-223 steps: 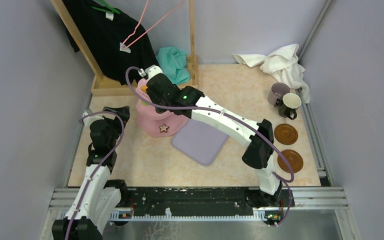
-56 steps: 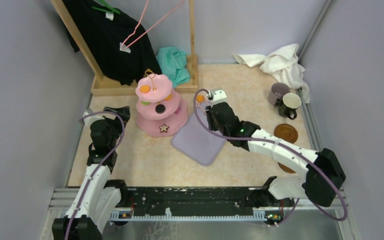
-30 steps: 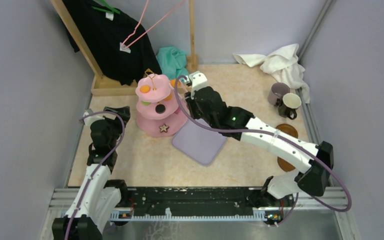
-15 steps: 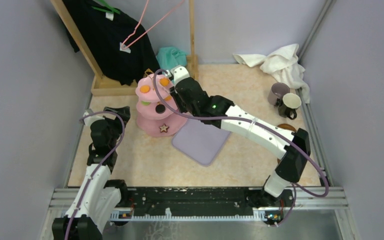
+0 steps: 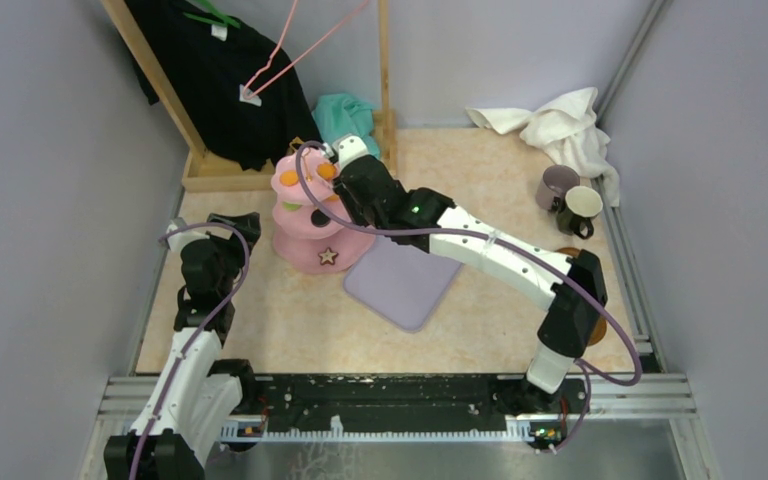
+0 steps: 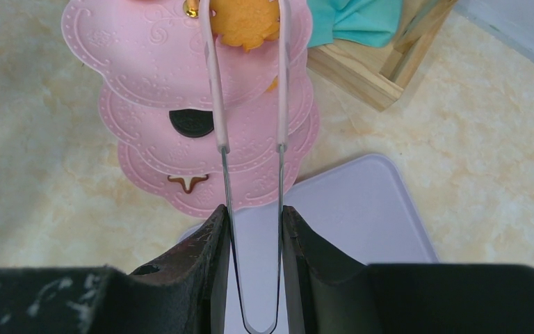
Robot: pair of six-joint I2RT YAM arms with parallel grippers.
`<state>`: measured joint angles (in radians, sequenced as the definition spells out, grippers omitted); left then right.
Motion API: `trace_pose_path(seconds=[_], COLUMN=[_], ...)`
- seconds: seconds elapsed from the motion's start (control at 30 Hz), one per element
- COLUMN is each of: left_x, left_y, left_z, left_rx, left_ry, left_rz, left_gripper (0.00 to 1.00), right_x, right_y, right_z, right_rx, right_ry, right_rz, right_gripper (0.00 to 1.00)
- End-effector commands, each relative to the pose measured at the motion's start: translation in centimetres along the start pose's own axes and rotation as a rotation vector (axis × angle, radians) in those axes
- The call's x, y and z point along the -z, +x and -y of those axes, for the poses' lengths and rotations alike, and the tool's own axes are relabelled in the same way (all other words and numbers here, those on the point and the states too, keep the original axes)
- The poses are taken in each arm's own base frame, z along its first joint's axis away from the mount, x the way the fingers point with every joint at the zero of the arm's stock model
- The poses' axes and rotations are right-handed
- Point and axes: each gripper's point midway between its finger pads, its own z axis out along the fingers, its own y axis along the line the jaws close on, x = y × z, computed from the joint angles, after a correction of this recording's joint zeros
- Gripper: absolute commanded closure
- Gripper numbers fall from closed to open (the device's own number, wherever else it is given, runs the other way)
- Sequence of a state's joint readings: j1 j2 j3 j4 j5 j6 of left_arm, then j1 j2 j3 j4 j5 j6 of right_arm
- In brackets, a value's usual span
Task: Serve the afternoon tea
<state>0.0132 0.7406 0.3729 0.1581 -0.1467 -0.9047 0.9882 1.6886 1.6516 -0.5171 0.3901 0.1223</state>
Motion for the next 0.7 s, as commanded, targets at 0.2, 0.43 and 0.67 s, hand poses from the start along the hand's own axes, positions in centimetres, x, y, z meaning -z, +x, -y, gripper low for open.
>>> trace_pose_path(seconds=[0.2, 0.43, 0.67], left_x=[-0.05, -0.04, -0.03], left_y=[-0.52, -0.51, -0.50], left_z=[0.80, 0.83, 0.83], left_rx=[0.006, 0.006, 0.008], left_ry=[0.034, 0.035, 0.036], left_rz=[0.019, 0.018, 0.019], left_gripper=[0.03, 0.03, 0.03], right_x=[0.76, 0.88, 1.05], right_y=[-3.70, -4.01, -4.13], right_z=[-0.15, -0.12, -0.04], right_rx=[-0.029, -0.034, -0.033], right_ry=[-0.012, -0.010, -0.009], right_rz=[0.095, 0.102, 0.107], right_gripper=[0.70, 0.65, 0.64])
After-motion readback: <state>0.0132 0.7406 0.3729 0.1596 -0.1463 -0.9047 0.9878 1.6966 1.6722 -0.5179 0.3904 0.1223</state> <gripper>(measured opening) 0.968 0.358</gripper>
